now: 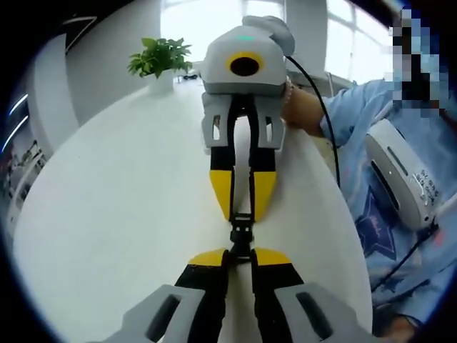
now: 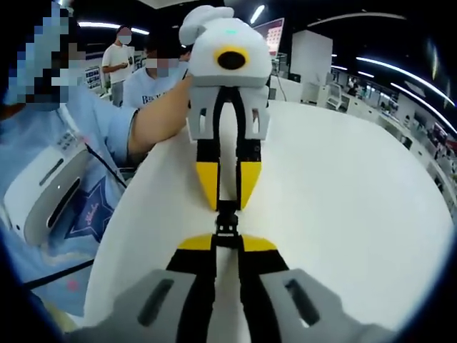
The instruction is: Snap the two parts of the plastic buckle together until the buckle closes and remains connected.
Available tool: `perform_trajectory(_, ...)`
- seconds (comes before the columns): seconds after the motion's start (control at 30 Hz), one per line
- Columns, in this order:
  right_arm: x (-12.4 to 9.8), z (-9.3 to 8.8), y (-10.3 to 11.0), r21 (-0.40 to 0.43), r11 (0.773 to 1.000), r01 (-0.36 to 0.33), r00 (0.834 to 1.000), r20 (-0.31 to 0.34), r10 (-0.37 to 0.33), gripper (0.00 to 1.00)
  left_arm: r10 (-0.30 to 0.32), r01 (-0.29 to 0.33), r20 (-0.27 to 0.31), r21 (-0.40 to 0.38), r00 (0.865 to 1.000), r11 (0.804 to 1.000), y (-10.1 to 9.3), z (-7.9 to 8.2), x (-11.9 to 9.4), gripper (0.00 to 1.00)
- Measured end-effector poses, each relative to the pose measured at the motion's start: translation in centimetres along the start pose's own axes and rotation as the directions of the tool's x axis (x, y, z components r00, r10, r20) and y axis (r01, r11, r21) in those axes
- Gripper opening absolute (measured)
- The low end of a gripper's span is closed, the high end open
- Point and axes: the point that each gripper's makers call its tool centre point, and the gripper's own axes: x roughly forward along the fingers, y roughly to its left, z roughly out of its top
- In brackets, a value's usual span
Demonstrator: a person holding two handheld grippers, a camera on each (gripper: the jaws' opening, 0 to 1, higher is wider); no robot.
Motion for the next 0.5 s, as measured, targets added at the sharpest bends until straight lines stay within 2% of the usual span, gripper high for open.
perform_trajectory(0.5,-0.11,-0.05,-0.1,0.029,0.999,0.025,1.0,-0.01,-0.025,0.09,0.022,-0.023,-0.018,-0.038,1.0,0.999,0.25,0.12,-0.2,0.1)
